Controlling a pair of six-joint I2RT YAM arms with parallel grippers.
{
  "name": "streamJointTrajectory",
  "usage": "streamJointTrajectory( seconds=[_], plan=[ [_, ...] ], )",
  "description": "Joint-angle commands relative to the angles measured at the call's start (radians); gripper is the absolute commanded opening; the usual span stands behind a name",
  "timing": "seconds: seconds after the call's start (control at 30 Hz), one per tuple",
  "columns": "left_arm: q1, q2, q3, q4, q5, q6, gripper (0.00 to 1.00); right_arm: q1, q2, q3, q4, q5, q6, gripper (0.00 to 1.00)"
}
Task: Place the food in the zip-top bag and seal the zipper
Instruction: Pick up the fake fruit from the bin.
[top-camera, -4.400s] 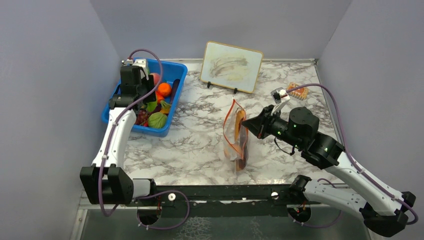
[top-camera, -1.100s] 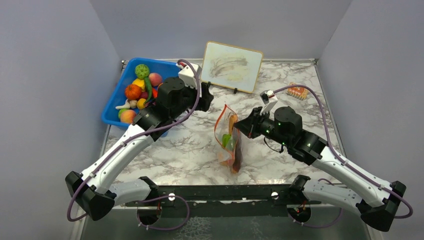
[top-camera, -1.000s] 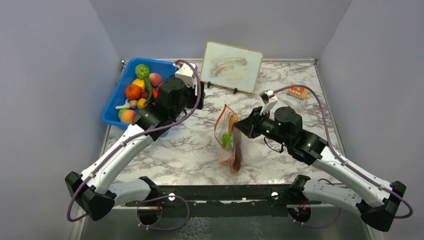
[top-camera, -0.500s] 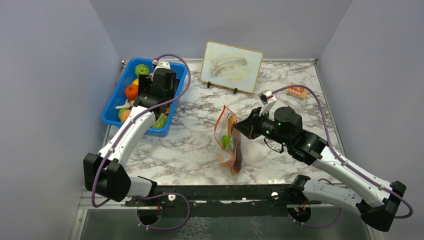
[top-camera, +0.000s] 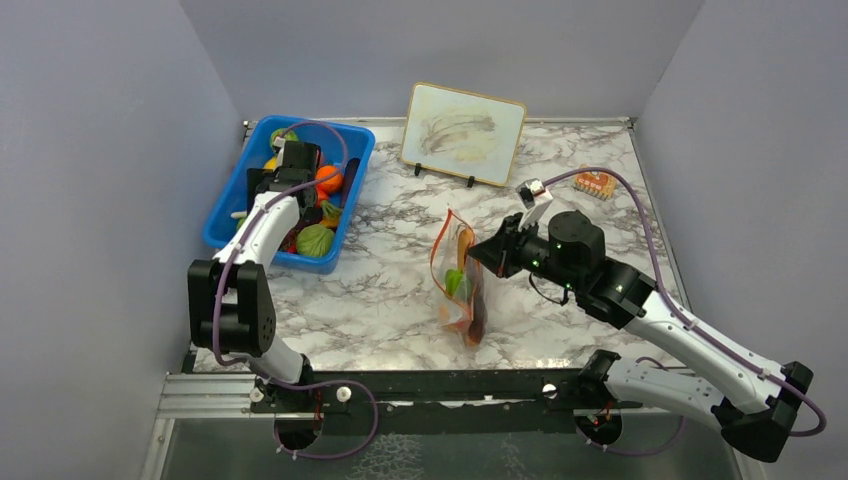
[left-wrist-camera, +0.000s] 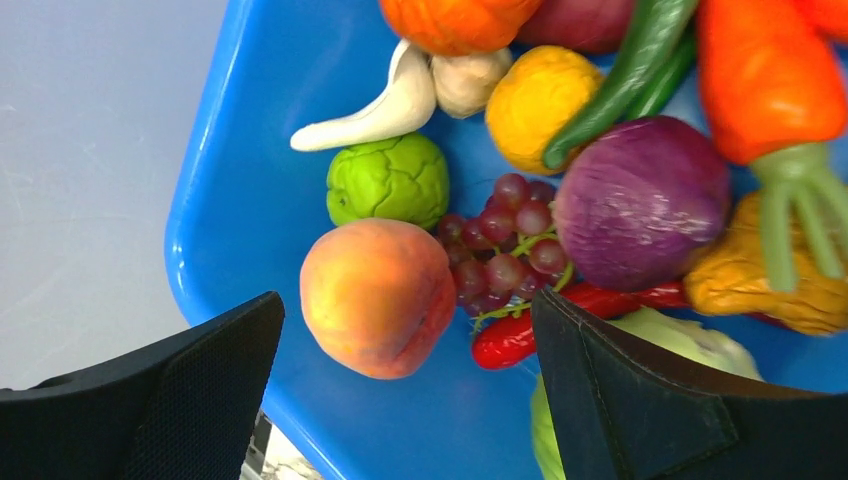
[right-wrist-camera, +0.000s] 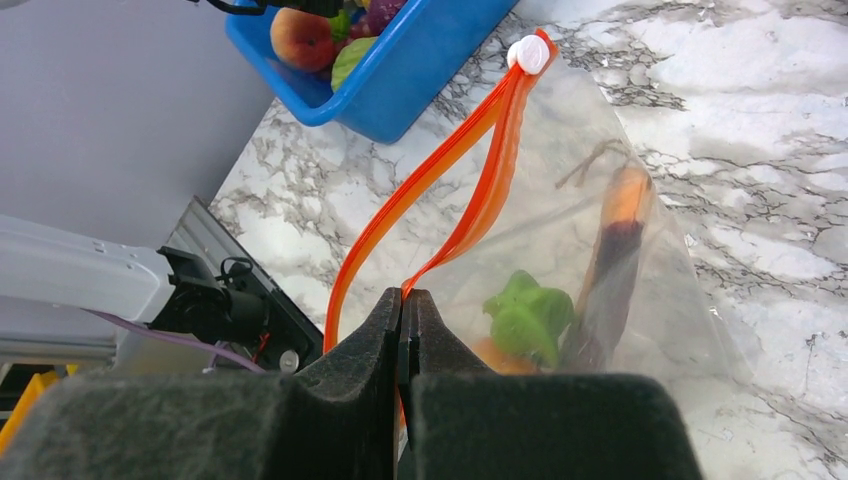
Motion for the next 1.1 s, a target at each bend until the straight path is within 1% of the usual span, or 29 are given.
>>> streamJointTrajectory(
  seconds=[0.0,0.17,0.3,0.37,0.43,0.53,0.73,0.83,0.97,1.07],
  plan=[
    [0.052,0.053,0.004,-0.046,0.019,-0.003,0.97,0.005,0.011,0.062,0.0,-0.021,-0.027,0.01],
    [0.074,0.101,0.011,-0.08,-0.011,0.002,0.92,0.004,-0.001,0.067,-0.013,0.0,-0.032,0.01],
    [0.091,0.105,0.0,-0.084,0.004,0.019,0.86,0.005,0.007,0.08,-0.028,0.005,-0.035,0.01],
    [0.1,0.107,-0.005,-0.082,-0.005,0.021,0.86,0.005,0.009,0.079,-0.026,0.001,-0.034,0.01],
    [0.111,0.118,-0.002,-0.083,-0.025,0.018,0.9,0.005,0.01,0.079,-0.023,-0.005,-0.031,0.01],
    [0.125,0.138,0.006,-0.085,-0.032,0.027,0.91,0.005,0.004,0.075,-0.024,-0.006,-0.025,0.01],
    [0.129,0.15,0.003,-0.084,-0.01,0.029,0.88,0.005,-0.014,0.071,-0.037,0.014,-0.024,0.01],
    [0.129,0.144,0.007,-0.085,0.003,0.032,0.81,0.005,-0.017,0.075,-0.042,0.018,-0.024,0.01],
    [0.129,0.125,0.011,-0.084,0.034,0.035,0.69,0.005,-0.021,0.074,-0.042,0.026,-0.027,0.01],
    [0.127,0.11,0.007,-0.085,0.052,0.033,0.66,0.005,-0.019,0.068,-0.039,0.027,-0.027,0.01]
  ],
)
